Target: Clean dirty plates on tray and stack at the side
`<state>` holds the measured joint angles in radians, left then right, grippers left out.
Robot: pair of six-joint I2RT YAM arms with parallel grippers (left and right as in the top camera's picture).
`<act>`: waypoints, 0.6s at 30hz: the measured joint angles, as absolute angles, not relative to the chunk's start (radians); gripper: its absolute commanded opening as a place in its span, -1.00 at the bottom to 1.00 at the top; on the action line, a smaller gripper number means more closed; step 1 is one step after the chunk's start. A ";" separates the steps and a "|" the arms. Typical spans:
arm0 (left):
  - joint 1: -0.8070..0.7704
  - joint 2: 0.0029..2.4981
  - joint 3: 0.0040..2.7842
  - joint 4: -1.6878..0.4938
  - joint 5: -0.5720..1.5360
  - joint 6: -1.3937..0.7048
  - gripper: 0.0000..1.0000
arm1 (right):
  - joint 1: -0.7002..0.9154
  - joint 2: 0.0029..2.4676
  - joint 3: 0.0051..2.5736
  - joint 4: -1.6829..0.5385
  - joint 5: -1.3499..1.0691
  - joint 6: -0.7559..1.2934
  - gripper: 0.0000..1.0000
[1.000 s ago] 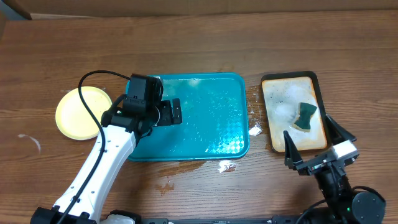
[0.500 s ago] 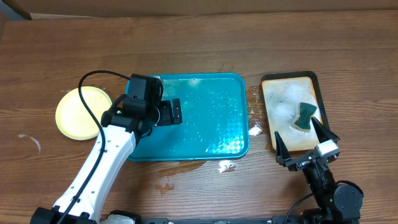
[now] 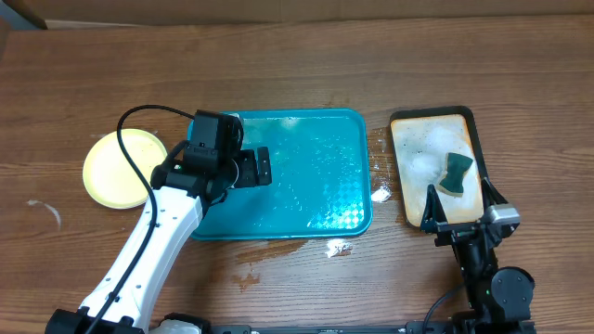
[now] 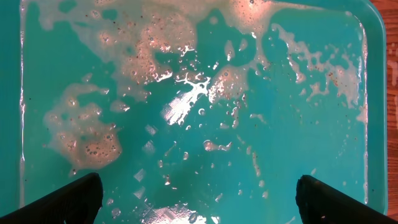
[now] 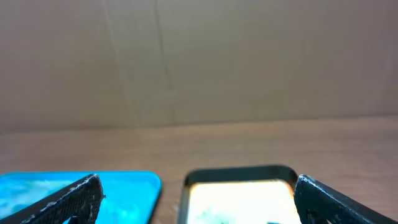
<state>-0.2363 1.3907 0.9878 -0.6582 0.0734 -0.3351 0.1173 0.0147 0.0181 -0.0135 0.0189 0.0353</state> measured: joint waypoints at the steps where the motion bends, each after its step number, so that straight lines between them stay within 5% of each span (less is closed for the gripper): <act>1: -0.236 1.391 0.988 -0.657 0.073 -0.335 0.99 | 0.117 0.015 0.018 -0.028 0.024 0.027 1.00; 18: -0.236 1.391 0.988 -0.658 0.073 -0.335 1.00 | 0.117 0.015 0.018 -0.082 0.041 -0.083 1.00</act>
<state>-0.2363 1.3907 0.9878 -0.6579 0.0734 -0.3351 0.1173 0.0147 0.0181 -0.0822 0.0410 -0.0830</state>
